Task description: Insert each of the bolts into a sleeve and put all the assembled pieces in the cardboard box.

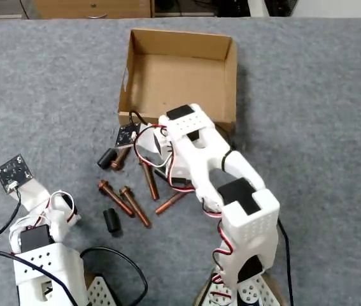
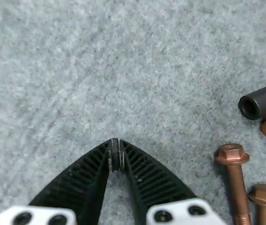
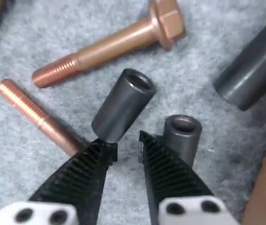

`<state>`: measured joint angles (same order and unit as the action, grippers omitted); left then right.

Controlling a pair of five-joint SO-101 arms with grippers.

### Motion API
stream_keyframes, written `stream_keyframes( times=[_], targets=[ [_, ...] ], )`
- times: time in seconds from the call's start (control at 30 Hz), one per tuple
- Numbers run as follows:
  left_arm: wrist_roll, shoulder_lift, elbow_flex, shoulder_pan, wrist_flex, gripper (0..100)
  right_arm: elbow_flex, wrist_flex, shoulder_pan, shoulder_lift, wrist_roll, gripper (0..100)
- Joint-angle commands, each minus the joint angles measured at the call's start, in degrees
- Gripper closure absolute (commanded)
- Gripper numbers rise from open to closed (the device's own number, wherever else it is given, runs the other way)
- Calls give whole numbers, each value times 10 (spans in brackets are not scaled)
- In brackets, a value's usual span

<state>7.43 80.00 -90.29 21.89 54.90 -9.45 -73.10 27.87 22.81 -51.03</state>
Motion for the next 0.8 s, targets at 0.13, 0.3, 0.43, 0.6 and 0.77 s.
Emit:
stream_keyframes(
  times=[0.13,0.3,0.43,0.6,0.77],
  targets=[
    [-1,-2,1,4,-5,981,82,-105,-5,-46,-7,897],
    [-1,-2,1,4,-5,981,120,-137,-5,-88,-7,897],
    [-1,-2,1,4,-5,981,126,-135,-6,-83,-23,896],
    [-1,-2,1,4,-5,981,163,-124,-10,-44,-30,891],
    [-1,-2,1,4,-5,981,217,-128,-33,7,-30,832]
  ],
)
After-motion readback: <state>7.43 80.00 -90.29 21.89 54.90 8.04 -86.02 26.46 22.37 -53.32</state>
